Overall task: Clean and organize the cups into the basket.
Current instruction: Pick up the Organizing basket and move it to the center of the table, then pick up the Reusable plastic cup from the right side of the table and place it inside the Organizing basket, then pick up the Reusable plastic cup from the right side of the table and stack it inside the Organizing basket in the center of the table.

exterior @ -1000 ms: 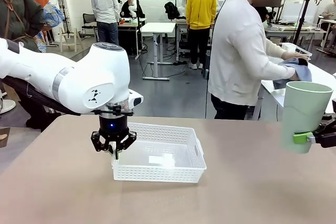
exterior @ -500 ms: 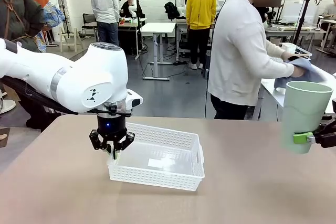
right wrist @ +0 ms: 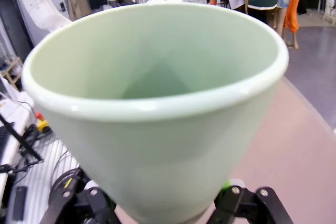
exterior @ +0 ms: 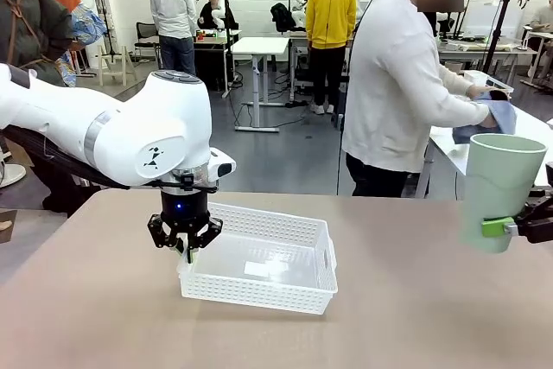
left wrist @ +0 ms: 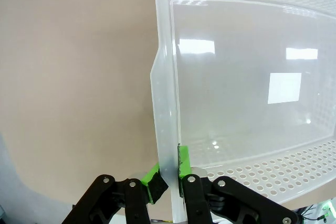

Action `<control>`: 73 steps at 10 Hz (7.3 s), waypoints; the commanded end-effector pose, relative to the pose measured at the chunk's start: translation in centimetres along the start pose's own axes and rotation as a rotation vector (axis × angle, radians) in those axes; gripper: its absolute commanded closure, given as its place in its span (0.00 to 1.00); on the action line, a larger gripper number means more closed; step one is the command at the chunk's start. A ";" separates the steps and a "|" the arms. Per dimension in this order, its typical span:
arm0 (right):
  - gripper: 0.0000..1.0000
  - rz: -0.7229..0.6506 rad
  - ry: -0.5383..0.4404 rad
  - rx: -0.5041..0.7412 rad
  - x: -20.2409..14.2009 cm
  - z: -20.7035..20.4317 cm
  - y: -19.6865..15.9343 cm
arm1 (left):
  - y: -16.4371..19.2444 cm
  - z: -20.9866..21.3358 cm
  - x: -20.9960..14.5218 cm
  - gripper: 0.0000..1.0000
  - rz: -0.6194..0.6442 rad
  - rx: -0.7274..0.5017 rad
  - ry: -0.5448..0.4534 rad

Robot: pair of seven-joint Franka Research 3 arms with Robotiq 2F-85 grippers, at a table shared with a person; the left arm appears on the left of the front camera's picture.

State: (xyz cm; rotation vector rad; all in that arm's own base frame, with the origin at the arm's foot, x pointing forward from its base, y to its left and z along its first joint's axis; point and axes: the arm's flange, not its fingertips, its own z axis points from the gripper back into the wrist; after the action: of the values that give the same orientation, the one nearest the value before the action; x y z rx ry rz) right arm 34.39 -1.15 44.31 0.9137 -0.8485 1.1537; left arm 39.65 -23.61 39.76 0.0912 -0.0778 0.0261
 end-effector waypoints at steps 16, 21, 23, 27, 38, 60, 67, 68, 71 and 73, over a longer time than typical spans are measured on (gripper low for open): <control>0.20 0.226 0.836 -0.077 12.3 -33.6 -3.9 | -0.5 0.1 -0.2 1.00 0.022 0.001 -0.005; 0.20 0.226 0.907 0.003 7.5 -36.8 -5.0 | -0.5 0.1 -0.2 1.00 0.022 0.001 -0.005; 0.20 0.221 0.928 0.028 6.3 -37.8 -5.2 | -0.5 0.1 -0.2 1.00 0.022 0.001 -0.005; 0.00 0.207 0.929 0.043 6.3 -37.8 -4.9 | -0.5 0.1 -0.2 1.00 0.022 0.001 -0.005; 0.00 0.282 0.133 0.021 10.5 -5.0 -1.8 | -0.5 0.1 -0.2 1.00 0.022 0.001 -0.005; 0.00 0.108 -0.196 -0.001 -10.3 12.1 -11.3 | -0.5 0.1 -0.2 1.00 0.022 0.001 -0.005; 0.00 0.108 -0.196 -0.001 -10.3 12.1 -11.3 | -0.5 0.1 -0.2 1.00 0.022 0.001 -0.005; 0.00 0.108 -0.196 -0.001 -10.3 12.1 -11.3 | -0.5 0.1 -0.2 1.00 0.022 0.001 -0.005; 0.00 0.108 -0.196 -0.001 -10.3 12.1 -11.3 | -0.5 0.1 -0.2 1.00 0.022 0.001 -0.005; 0.00 0.108 -0.196 -0.001 -10.3 12.1 -11.3 | -0.5 0.1 -0.2 1.00 0.022 0.001 -0.005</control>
State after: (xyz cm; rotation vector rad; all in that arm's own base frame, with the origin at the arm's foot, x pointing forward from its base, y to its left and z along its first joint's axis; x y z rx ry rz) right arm 42.36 -17.75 38.15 1.0031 -1.0690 1.1705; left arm 39.53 -23.79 39.69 0.0910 -0.0765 0.0261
